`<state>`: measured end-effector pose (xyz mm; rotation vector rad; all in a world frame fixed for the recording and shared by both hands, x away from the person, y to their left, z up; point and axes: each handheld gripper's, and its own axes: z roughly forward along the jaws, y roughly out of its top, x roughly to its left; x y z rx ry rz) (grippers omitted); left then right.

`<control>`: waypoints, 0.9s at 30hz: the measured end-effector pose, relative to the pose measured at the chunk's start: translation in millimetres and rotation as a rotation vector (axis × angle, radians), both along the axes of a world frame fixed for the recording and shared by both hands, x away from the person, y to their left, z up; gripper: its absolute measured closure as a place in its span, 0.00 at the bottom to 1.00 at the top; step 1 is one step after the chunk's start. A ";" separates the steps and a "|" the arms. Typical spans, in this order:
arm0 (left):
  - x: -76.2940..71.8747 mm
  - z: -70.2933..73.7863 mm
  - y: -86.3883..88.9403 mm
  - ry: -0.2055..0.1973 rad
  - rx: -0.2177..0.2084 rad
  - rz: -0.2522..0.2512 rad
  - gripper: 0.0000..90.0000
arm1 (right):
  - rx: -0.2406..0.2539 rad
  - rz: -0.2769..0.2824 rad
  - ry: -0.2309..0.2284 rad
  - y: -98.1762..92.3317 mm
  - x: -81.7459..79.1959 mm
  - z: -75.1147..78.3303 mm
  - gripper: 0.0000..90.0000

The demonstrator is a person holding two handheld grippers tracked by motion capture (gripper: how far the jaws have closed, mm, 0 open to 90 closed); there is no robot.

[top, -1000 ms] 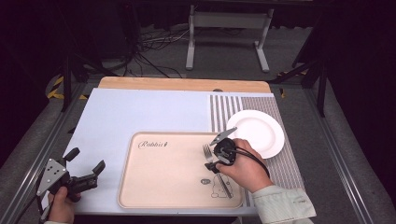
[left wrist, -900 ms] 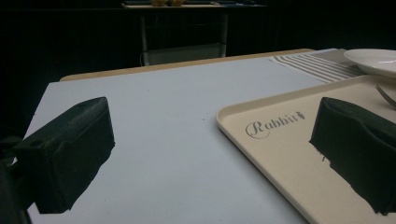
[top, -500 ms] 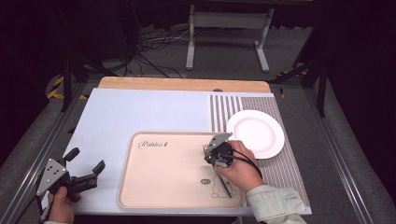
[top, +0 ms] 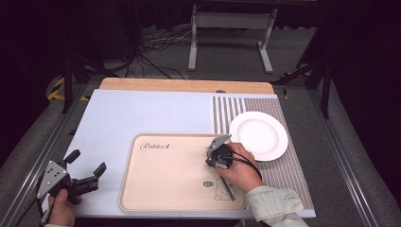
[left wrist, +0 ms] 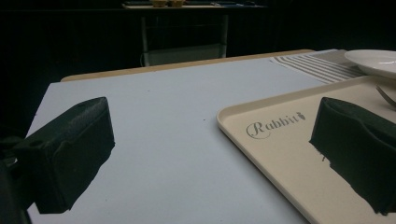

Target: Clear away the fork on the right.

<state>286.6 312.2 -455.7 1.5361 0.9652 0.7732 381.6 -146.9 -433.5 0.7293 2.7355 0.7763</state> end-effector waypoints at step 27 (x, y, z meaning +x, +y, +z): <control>-0.1 0.2 -0.2 -0.002 0.000 0.000 0.00 | -0.001 -0.084 -0.005 -20.5 11.1 -0.1 1.00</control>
